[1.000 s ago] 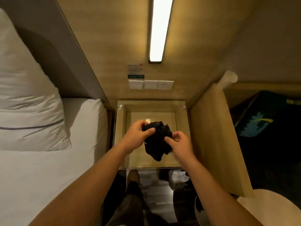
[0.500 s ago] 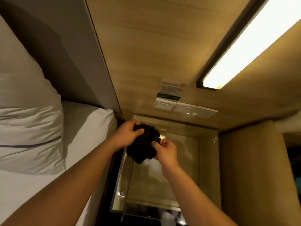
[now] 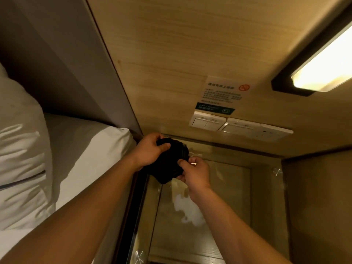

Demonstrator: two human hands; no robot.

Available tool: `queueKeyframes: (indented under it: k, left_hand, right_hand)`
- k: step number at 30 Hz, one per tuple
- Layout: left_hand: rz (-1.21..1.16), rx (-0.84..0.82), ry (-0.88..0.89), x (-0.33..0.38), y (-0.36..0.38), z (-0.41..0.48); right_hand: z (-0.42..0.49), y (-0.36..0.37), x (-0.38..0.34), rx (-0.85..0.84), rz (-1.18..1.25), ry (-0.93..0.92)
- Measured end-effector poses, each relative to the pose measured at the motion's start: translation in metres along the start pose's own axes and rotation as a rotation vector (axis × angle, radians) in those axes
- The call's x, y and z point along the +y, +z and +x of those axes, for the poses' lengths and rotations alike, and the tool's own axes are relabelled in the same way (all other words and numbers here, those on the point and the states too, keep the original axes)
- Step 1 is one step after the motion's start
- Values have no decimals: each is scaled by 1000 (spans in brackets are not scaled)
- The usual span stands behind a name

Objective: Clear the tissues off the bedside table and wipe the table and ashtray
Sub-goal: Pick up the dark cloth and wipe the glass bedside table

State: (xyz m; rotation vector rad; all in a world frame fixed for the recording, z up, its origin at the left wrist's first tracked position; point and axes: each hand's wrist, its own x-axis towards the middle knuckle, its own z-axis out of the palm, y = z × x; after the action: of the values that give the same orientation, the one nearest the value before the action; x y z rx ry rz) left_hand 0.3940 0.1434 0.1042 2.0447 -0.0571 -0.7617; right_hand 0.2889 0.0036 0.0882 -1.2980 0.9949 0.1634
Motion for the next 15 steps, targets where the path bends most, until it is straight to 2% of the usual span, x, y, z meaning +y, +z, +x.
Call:
queueKeyframes:
  k: [6, 10, 15]
  left_hand:
    - [-52, 21, -10, -11, 8, 19]
    - [262, 114, -58, -33, 20, 17]
    - [364, 167, 33, -47, 35, -11]
  right_hand:
    - [20, 2, 13, 9, 49, 28]
    - [21, -14, 27, 71, -317, -56]
    - [8, -52, 38, 82, -492, -208]
